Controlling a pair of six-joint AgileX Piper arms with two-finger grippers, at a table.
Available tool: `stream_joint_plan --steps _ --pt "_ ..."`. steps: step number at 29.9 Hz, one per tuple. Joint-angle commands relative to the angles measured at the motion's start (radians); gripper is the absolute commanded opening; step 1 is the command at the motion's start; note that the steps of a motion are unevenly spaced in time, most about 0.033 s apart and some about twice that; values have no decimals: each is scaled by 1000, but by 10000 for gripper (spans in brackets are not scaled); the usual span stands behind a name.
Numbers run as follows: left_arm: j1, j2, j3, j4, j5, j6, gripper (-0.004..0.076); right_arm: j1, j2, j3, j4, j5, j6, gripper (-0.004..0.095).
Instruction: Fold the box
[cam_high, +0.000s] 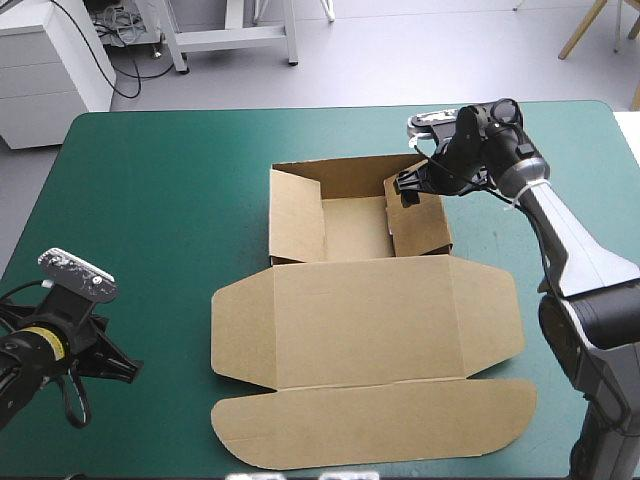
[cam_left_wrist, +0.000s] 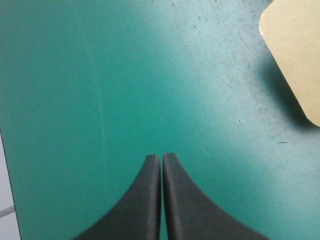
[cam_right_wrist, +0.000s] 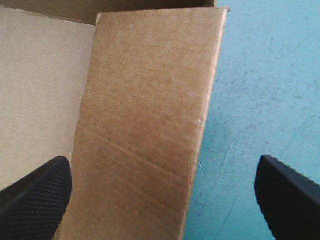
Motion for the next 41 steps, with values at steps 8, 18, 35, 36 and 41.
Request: stream_joint_plan --steps 8,18,35,36,41 --pt "1 -73 -20 20 -3 -31 -8 -4 26 -20 8 -32 -17 519" --pt "1 -79 -19 20 22 -33 -8 -4 24 -20 0 -38 -76 -19" --pt "1 -79 -19 29 32 -77 -8 -353 -102 -33 -60 -288 12 -19" --pt "1 -79 -19 29 25 -77 -8 -395 -100 -33 -60 -288 18 -19" --pt "1 -79 -19 29 9 -77 -8 -583 -91 -33 -46 -282 39 -19"
